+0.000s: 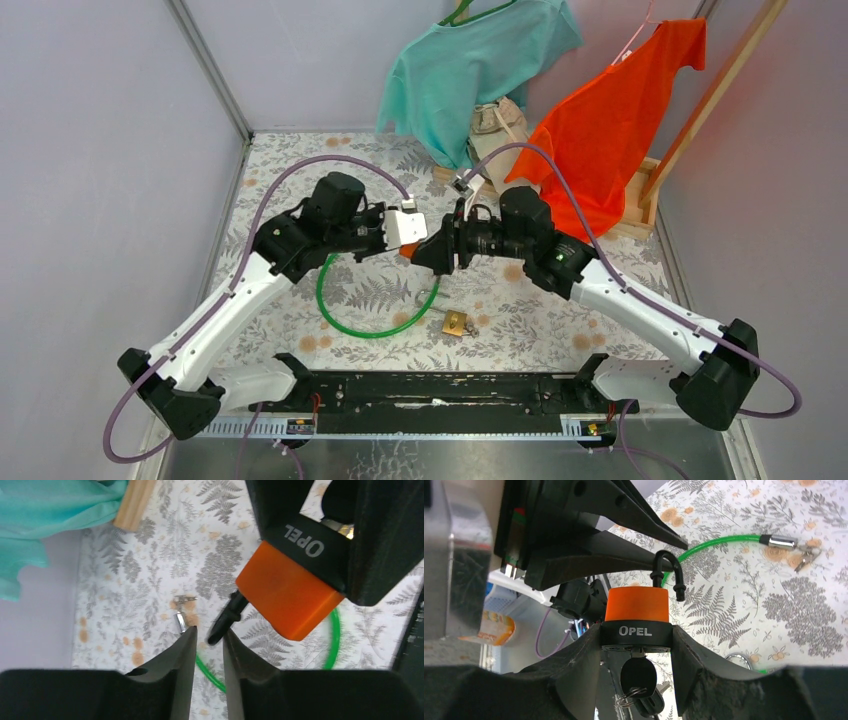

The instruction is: Unlock with the key

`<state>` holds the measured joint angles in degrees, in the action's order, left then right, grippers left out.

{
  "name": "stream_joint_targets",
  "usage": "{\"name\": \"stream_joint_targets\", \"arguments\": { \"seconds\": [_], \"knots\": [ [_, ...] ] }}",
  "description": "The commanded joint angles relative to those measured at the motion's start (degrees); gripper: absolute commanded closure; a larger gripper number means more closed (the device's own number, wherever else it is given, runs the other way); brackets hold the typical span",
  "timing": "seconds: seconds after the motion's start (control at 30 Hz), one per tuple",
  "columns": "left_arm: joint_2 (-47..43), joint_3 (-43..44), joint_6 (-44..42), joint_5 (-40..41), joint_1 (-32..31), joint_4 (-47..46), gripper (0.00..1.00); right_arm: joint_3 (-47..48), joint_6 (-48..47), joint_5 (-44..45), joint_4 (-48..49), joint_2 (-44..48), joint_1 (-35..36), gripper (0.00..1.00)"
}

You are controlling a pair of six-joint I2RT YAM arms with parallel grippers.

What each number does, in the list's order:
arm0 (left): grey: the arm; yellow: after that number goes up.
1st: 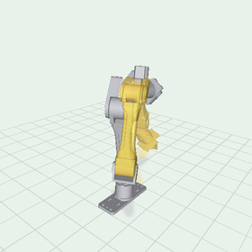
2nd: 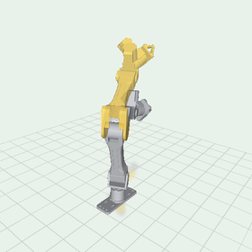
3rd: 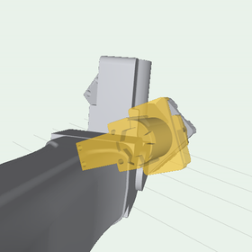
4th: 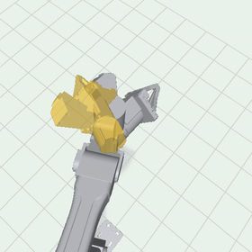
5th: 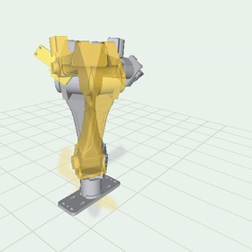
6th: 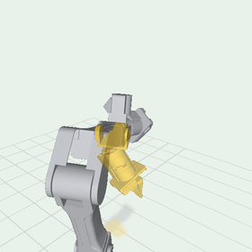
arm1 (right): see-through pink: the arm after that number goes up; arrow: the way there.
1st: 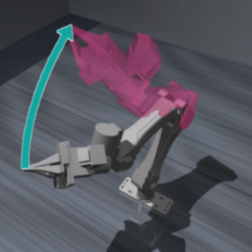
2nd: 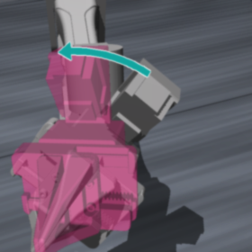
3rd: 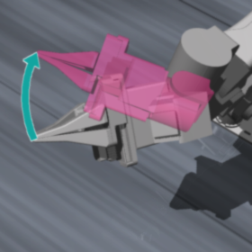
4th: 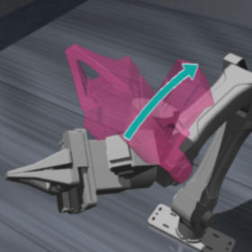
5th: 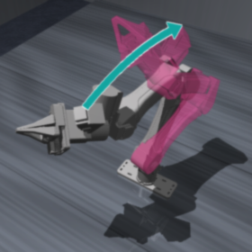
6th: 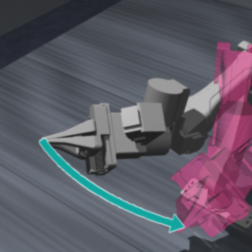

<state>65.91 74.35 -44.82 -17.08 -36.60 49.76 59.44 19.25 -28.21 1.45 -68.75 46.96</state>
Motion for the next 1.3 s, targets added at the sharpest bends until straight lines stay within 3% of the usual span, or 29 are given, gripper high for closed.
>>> {"name": "stream_joint_targets", "arguments": {
  "seconds": [0.0,0.07,0.1,0.37,0.53,0.83,1.03,1.1,1.2,1.23,1.27],
  "knots": [
    [1.3,-1.5,3.3,10.4,-1.3,-8.4,0.57,-1.3,7.2,2.2,4.0,1.2,-3.0,1.00],
    [1.5,-2.5,5.6,11.9,-1.2,-8.2,0.07,-2.5,5.0,8.1,0.8,1.5,-4.0,1.00],
    [1.5,-3.1,6.4,12.3,-1.2,-8.2,0.01,-3.2,3.7,11.2,-0.2,1.5,-4.2,1.00],
    [1.3,-4.8,10.2,13.0,-1.0,-7.1,0.00,-7.8,-3.0,28.5,-4.6,-1.8,-6.7,1.00],
    [1.4,-6.3,11.3,13.4,0.6,-9.5,0.00,-10.9,-6.9,35.9,-2.5,-7.8,-6.7,1.00],
    [4.6,-4.5,15.7,10.7,4.6,-11.6,0.00,-10.4,-8.2,36.6,-0.2,-18.8,-6.7,1.00],
    [7.5,-1.1,21.9,10.8,8.8,-12.7,0.00,-11.4,-6.9,31.4,3.2,-22.5,-6.7,1.00],
    [8.3,-0.2,22.6,11.1,10.2,-13.0,0.00,-10.7,-6.1,29.9,2.4,-23.3,-6.9,0.89],
    [8.7,0.0,23.9,12.2,12.1,-14.3,0.00,-8.6,-5.5,28.5,-0.9,-23.1,-7.0,0.57],
    [8.6,-0.1,24.4,11.7,12.8,-14.7,0.00,-8.3,-5.5,28.5,-1.6,-22.7,-7.2,0.38],
    [8.4,-0.3,24.9,11.6,13.3,-15.1,0.00,-8.1,-5.5,28.4,-2.3,-22.3,-7.4,0.29]
  ]
}}
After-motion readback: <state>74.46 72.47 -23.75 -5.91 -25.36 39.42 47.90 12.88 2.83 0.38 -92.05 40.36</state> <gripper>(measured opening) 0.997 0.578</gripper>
